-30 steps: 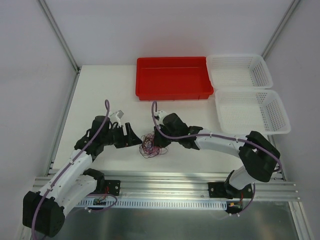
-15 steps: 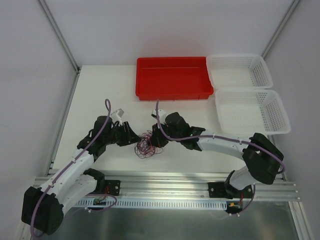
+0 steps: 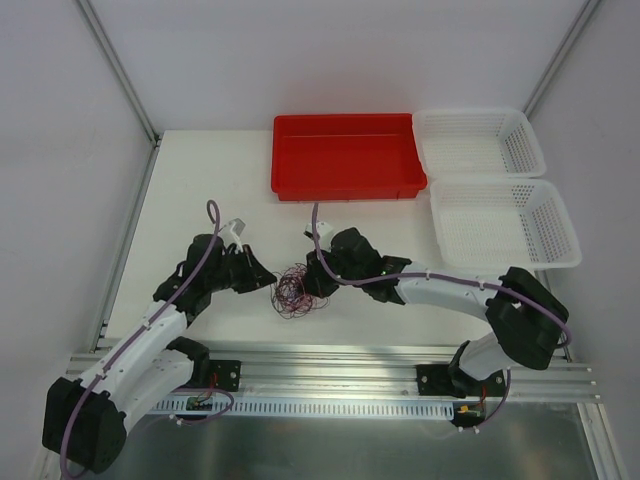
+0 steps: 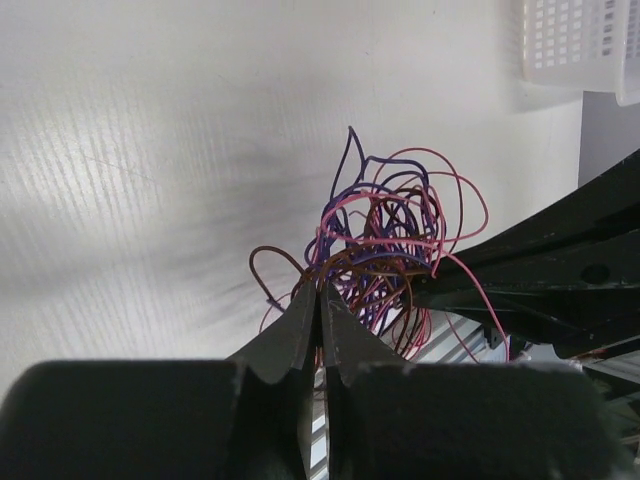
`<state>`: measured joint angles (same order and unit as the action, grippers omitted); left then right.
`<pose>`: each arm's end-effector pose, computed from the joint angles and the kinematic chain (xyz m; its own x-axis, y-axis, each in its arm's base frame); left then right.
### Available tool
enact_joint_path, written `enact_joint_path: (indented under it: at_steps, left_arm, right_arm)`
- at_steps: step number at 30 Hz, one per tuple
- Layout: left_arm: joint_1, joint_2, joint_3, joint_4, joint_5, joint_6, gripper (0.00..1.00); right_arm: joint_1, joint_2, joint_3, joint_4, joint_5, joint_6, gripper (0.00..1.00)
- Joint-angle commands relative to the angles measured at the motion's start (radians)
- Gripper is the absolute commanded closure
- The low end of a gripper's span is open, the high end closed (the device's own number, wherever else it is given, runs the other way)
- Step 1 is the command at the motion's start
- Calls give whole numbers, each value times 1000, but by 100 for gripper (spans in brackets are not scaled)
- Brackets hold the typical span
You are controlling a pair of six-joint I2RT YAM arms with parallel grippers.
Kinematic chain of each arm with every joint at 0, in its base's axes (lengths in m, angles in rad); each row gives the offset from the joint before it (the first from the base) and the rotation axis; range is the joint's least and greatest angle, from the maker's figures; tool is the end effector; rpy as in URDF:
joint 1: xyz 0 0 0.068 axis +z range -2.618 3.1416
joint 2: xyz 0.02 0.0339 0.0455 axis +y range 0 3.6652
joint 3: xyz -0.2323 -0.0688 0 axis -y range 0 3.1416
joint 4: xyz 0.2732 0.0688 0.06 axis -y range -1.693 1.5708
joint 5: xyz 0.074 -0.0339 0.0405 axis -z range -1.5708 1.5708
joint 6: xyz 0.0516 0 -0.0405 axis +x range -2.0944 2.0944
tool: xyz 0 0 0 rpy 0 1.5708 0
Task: Untangle the cables
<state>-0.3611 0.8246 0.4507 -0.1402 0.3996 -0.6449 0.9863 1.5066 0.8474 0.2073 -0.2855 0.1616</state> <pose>0.2215 -0.1051 0.1804 -0.7538 -0.3073 -0.5809 0.2368 0.6975 -0.6763 0.1914 0.3157 0.1715 -0.3891 -0.3083 -0.8681 -0.8890 0.3726 0.2661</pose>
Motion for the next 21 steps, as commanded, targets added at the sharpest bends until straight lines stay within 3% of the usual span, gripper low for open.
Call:
enact_joint_path:
  at_steps: [1,5,10,21]
  left_arm:
    - [-12,-45,11,-15,-50,8,100]
    - [-10,-81,106,-154,-142,57,100]
    - [-9,-96,284,-335,-384,120,100]
    - [-10,-168,557,-495,-763,274,100]
  right_arm:
    - [-9,-66,-8,-31,110,-25,99]
    - [-69,-136,-53,-158,242,24,99]
    - [-172,-246,-94,-311,400,73,99]
    - [-308,-410,-123,-537,488,84,99]
